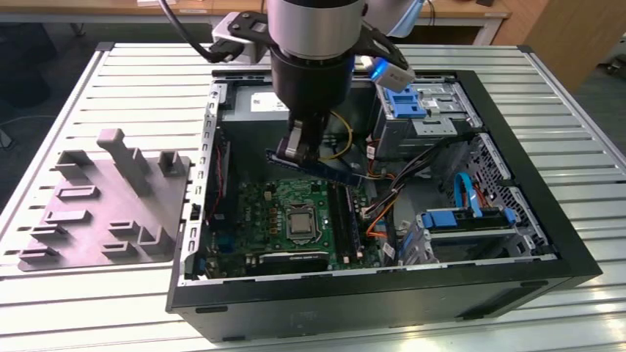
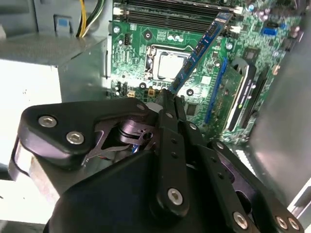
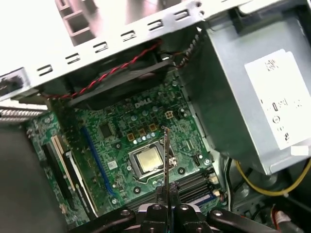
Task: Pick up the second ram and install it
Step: 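Insert the second ram into the second slot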
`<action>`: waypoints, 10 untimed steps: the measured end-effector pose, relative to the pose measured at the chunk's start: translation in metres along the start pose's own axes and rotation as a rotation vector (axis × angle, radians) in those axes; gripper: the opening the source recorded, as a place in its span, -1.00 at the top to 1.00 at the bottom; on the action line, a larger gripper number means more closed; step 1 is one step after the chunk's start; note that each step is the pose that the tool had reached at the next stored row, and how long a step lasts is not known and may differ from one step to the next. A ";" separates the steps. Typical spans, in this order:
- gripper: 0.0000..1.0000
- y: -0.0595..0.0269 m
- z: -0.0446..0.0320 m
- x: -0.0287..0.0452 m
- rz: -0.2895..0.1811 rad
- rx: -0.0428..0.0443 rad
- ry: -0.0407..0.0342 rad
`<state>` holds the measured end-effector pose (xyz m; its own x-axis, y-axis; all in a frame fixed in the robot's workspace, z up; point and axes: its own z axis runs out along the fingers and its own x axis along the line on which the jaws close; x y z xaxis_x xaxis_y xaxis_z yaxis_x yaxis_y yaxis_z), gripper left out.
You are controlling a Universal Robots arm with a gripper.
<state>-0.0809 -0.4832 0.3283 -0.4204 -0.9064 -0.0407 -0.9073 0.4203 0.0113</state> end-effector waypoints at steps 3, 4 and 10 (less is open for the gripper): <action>0.74 0.0000 0.0007 0.0000 0.054 0.0022 -0.0007; 0.74 0.0000 0.0009 0.0000 0.072 0.0029 -0.0008; 0.74 0.0000 0.0024 0.0001 0.181 0.0074 -0.0020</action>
<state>-0.0809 -0.4832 0.3259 -0.5772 -0.8156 -0.0407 -0.8164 0.5773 0.0113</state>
